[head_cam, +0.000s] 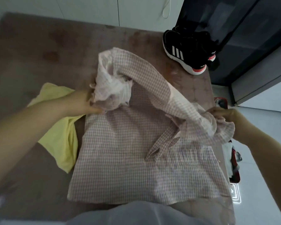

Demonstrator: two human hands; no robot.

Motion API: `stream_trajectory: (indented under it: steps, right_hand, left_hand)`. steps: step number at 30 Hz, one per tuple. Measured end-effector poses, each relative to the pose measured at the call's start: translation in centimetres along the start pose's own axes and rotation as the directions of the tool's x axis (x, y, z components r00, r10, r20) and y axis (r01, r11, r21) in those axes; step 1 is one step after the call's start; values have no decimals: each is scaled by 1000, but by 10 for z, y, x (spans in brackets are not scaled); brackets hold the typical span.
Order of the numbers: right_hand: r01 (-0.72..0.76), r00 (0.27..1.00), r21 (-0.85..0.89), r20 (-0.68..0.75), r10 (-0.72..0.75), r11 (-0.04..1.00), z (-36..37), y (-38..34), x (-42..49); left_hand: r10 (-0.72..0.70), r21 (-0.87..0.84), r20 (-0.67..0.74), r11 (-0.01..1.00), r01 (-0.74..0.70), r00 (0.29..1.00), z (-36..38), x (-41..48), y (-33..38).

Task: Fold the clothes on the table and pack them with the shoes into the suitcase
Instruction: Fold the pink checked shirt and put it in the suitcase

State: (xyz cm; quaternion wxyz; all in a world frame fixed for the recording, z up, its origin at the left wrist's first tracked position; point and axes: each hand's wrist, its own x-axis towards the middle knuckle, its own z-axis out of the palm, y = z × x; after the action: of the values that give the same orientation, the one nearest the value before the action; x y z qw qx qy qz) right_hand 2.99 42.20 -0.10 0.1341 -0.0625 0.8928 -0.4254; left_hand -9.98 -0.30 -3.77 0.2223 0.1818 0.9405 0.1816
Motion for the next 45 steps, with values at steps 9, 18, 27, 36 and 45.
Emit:
stream_trajectory:
  steps: [9, 18, 27, 36, 45]
  right_hand:
    - [-67, 986, -431, 109, 126, 900, 36, 66, -85]
    - [99, 994, -573, 94, -55, 813, 99, 52, -116]
    - [134, 969, -682, -61, -238, 719, 109, 65, -100]
    - [130, 882, -573, -305, -358, 809, 71, 35, -140]
    - [1, 995, -663, -73, -66, 749, 130, 46, -148]
  left_hand:
    - [552, 221, 50, 807, -548, 832, 73, -93, -16]
    - [408, 129, -78, 909, -397, 910, 80, -125, 2]
    - [454, 287, -91, 864, -414, 886, 101, -124, 3]
    - [514, 108, -266, 856, -505, 815, 65, -182, 21]
    - [423, 225, 70, 875, -428, 903, 139, -182, 6]
